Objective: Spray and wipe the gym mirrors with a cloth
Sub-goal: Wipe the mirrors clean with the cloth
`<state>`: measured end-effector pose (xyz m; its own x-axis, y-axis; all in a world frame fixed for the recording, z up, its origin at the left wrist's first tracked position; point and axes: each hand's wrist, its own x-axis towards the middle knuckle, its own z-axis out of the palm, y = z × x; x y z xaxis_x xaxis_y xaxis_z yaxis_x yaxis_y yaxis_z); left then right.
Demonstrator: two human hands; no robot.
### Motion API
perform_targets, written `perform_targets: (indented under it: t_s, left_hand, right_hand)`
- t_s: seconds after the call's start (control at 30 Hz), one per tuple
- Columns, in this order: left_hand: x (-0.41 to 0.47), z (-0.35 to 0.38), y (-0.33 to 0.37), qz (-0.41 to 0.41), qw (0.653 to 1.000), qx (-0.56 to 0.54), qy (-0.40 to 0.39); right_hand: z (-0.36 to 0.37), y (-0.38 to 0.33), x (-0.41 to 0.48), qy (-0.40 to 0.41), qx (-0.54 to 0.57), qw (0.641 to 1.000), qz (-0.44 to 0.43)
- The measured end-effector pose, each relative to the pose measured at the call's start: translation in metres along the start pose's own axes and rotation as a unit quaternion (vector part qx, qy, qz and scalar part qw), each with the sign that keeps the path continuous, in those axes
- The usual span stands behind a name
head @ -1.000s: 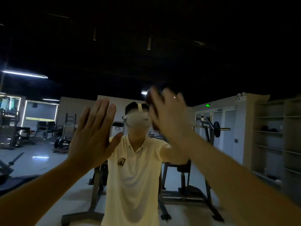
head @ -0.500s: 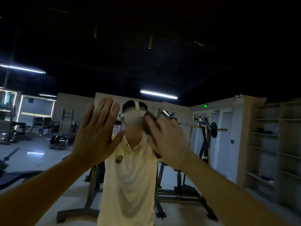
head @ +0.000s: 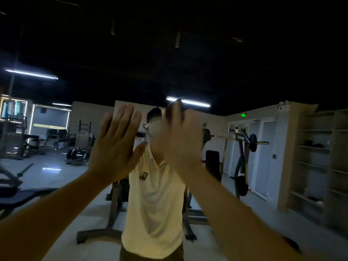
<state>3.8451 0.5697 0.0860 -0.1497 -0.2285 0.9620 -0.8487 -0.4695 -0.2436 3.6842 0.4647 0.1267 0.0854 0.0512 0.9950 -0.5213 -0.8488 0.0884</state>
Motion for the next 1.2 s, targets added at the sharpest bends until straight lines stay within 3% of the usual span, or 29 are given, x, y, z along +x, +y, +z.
perform_targets:
  t_s: [0.13, 0.2, 0.27, 0.37, 0.43, 0.53, 0.63, 0.77, 0.87, 0.93, 1.07, 1.2]
  left_hand:
    - [-0.005, -0.005, -0.005, 0.018, 0.999, -0.024, -0.010]
    - [-0.011, -0.009, -0.007, 0.031, 0.999, -0.031, -0.019]
    - [-0.026, -0.013, -0.009, 0.048, 0.998, -0.031, -0.026]
    - [-0.057, -0.019, -0.007, 0.051, 0.997, -0.027, -0.042]
    - [-0.080, -0.020, -0.003, 0.035, 0.997, -0.033, -0.052]
    - [-0.101, -0.016, 0.004, 0.005, 0.997, -0.036, -0.072]
    - [-0.107, -0.010, 0.000, 0.017, 0.997, -0.039, -0.064]
    - [-0.112, 0.002, -0.010, 0.036, 0.998, -0.030, -0.046]
    - [-0.114, 0.002, -0.011, 0.048, 0.998, -0.013, -0.043]
    - [-0.113, 0.001, -0.011, 0.045, 0.998, -0.015, -0.046]
    - [-0.111, 0.002, -0.009, 0.033, 0.998, -0.018, -0.042]
    - [-0.111, 0.001, -0.008, 0.032, 0.998, -0.016, -0.048]
  right_hand:
    - [-0.003, 0.011, -0.079, -0.067, 0.010, 0.974, -0.216]
    - [-0.018, 0.053, -0.090, -0.070, -0.024, 0.966, -0.249]
    - [-0.036, 0.102, -0.093, -0.069, -0.053, 0.973, -0.212]
    - [-0.063, 0.163, -0.088, -0.048, -0.089, 0.992, -0.071]
    - [-0.064, 0.168, -0.086, -0.020, -0.056, 0.998, 0.011]
    - [-0.044, 0.131, -0.089, 0.025, 0.018, 0.999, 0.043]
    - [-0.019, 0.064, -0.096, 0.021, 0.098, 0.995, 0.030]
    - [0.025, -0.044, -0.122, -0.007, 0.154, 0.983, -0.103]
    - [0.046, -0.091, -0.136, -0.034, 0.190, 0.978, -0.082]
    - [0.045, -0.087, -0.137, -0.021, 0.177, 0.980, -0.086]
    - [0.015, -0.016, -0.145, -0.025, 0.060, 0.982, -0.177]
    - [-0.026, 0.085, -0.172, -0.048, 0.004, 0.995, -0.083]
